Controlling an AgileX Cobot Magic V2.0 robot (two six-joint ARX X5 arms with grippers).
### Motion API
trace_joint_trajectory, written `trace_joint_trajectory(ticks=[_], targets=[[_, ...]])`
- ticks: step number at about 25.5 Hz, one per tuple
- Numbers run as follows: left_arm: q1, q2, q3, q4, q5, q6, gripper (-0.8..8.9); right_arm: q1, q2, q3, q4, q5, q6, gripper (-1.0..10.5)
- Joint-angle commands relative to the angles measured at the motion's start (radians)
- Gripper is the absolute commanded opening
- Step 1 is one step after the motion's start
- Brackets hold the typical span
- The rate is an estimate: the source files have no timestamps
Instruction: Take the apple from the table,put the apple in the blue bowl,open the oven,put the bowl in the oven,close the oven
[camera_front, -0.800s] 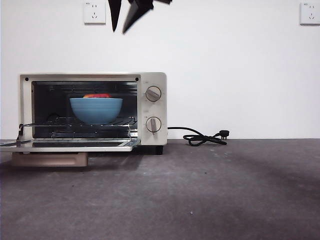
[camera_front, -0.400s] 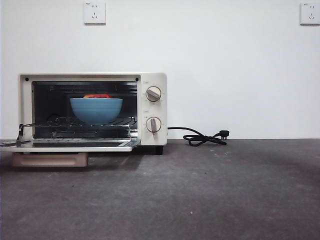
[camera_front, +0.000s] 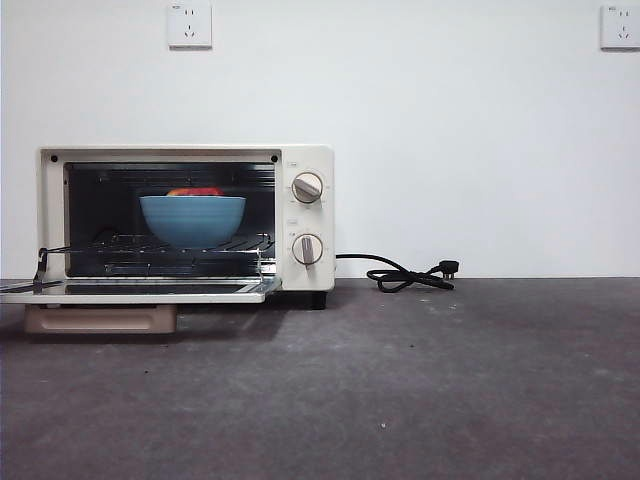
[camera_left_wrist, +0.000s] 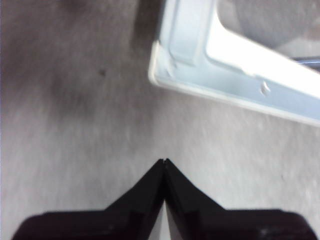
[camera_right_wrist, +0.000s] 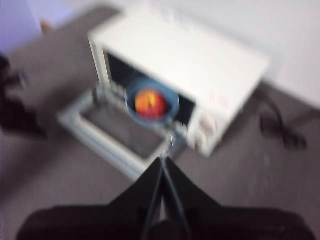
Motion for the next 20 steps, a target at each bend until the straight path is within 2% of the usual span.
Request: trace_joint_trajectory(ticks=[1, 5, 9, 14, 18, 20], targets=[[0.006, 0.039, -0.003, 0.040, 0.007, -0.048, -0.08, 0.000, -0.114, -0.254, -0.028, 0.023, 0.047, -0.1], [0.012, 0.082, -0.003, 0.097, 0.007, -0.102, -0.09, 0.000, -0.277, -0.529, -0.028, 0.128, 0.123, -0.1], [0.014, 0.097, -0.003, 0.153, 0.010, -0.130, -0.08, 0.000, -0.433, -0.733, -0.028, 0.180, 0.195, -0.1], [0.030, 0.103, -0.003, 0.222, 0.023, -0.175, -0.09, 0.000, -0.689, -0.932, -0.028, 0.195, 0.268, -0.1], [0.039, 0.132, -0.003, 0.258, 0.110, -0.179, -0.09, 0.000, -0.861, -1.019, -0.028, 0.195, 0.334, -0.1], [0.040, 0.143, -0.003, 0.261, 0.124, -0.178, -0.09, 0.000, -0.927, -1.045, -0.028, 0.195, 0.360, -0.1]])
